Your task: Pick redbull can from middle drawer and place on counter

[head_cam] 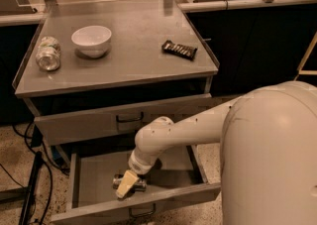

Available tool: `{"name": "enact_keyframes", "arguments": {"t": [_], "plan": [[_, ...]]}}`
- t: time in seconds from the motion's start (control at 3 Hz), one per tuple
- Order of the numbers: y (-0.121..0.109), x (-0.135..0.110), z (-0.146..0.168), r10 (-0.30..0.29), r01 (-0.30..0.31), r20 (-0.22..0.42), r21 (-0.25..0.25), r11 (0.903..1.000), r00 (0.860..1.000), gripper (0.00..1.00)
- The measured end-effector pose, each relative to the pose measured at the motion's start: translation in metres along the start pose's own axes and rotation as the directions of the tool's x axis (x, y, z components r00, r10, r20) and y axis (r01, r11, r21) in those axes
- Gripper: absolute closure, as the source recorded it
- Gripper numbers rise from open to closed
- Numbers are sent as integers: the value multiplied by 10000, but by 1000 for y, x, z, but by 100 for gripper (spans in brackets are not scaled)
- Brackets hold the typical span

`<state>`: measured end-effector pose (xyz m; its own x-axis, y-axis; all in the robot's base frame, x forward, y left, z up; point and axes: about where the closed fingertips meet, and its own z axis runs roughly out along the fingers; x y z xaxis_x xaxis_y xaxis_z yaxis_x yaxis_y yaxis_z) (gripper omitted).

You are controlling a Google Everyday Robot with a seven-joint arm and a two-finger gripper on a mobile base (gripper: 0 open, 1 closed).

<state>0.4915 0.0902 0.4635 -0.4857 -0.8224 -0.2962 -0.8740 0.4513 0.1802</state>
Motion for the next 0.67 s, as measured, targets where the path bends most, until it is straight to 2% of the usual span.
{"name": "enact_keyframes", "arguments": {"t": [0.33,0.67], "plan": [[-17,8,7,258,-257,-52,261,9993,9997,0],[-28,10,18,609,-609,-9,248,9978,9981,0]]}}
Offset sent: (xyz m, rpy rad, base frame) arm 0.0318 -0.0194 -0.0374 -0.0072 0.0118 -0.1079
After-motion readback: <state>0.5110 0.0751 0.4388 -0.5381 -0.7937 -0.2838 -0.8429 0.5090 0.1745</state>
